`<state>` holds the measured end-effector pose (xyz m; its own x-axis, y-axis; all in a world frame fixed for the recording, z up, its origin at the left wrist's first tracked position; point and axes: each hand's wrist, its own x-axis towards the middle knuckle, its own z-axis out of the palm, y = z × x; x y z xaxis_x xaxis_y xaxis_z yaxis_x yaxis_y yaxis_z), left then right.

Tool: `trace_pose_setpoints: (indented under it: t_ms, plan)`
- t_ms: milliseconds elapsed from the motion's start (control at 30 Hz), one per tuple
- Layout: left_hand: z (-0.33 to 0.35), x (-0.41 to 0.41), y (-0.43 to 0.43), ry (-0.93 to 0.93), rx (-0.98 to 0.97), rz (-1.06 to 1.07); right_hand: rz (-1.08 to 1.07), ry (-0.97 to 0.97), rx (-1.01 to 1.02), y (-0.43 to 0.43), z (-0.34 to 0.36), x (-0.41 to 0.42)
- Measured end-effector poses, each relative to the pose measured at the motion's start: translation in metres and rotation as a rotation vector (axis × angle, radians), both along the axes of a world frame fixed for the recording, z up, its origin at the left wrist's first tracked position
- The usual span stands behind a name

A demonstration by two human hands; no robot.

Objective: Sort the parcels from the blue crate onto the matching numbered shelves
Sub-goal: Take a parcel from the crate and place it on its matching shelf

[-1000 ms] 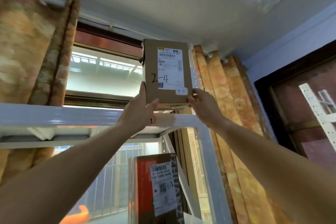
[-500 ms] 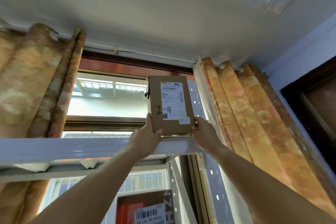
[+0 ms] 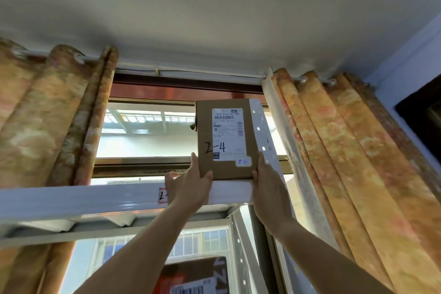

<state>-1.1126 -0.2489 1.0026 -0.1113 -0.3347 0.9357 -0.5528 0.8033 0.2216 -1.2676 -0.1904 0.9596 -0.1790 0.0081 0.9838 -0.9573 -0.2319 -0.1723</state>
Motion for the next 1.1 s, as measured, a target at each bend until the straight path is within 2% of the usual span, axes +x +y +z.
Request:
trace_pose_setpoints:
  t_ms: [133,367,533,733,833,933,1033,1100]
  plan:
    - [-0.001,0.002,0.004,-0.049,-0.085,0.223,-0.07,-0.01,0.044,0.004,0.007,0.001]
    - [0.0,0.004,0.01,-0.164,-0.055,0.334,-0.207,-0.013,0.145,0.009,0.007,0.006]
    - [0.004,0.003,0.011,-0.196,0.032,0.351,-0.302,0.02,0.233,0.01,0.007,0.01]
    - [0.002,0.0,0.006,-0.16,0.098,0.326,-0.287,0.036,0.234,0.01,0.004,0.01]
    - [-0.006,0.002,0.007,-0.119,0.001,0.281,-0.268,0.002,0.176,0.014,-0.004,0.015]
    - [-0.029,0.015,0.0,-0.014,-0.186,0.183,-0.242,0.09,0.061,0.023,-0.011,0.025]
    - [-0.061,0.043,-0.008,-0.165,-0.41,0.254,-0.186,0.227,0.029,0.028,-0.013,0.044]
    - [-0.074,0.074,-0.008,-0.26,-0.459,0.362,-0.142,0.314,0.023,0.027,-0.015,0.064]
